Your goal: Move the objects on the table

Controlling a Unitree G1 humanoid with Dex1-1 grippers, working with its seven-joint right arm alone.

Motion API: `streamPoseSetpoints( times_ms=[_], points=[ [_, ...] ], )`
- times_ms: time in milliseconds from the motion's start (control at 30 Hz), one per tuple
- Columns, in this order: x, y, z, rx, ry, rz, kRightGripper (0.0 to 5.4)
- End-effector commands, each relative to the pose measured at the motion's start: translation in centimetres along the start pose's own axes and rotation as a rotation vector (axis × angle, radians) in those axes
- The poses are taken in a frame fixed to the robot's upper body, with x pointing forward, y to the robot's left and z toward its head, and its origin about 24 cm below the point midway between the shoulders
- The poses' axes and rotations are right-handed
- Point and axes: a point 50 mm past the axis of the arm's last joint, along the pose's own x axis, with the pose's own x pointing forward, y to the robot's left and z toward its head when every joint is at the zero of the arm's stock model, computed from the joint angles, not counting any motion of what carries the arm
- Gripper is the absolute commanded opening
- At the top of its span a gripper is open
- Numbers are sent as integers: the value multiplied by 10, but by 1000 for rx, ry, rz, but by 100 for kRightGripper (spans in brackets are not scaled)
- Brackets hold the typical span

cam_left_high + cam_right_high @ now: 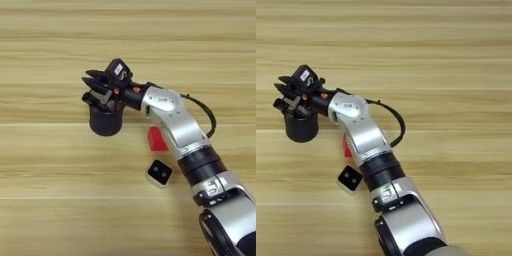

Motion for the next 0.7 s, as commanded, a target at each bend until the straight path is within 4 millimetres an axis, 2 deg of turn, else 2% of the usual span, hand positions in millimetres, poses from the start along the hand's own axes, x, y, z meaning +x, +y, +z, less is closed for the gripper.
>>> streamPoseSetpoints(
  times_ms=[33,167,400,700],
  points=[
    [10,-10,46,-99,-152,-10,67],
    [9,-10,52,-98,-178,-14,66],
    [-2,-6,82,-66,-312,23,66],
    [-22,-15,115,-25,-438,33,66]
  ],
)
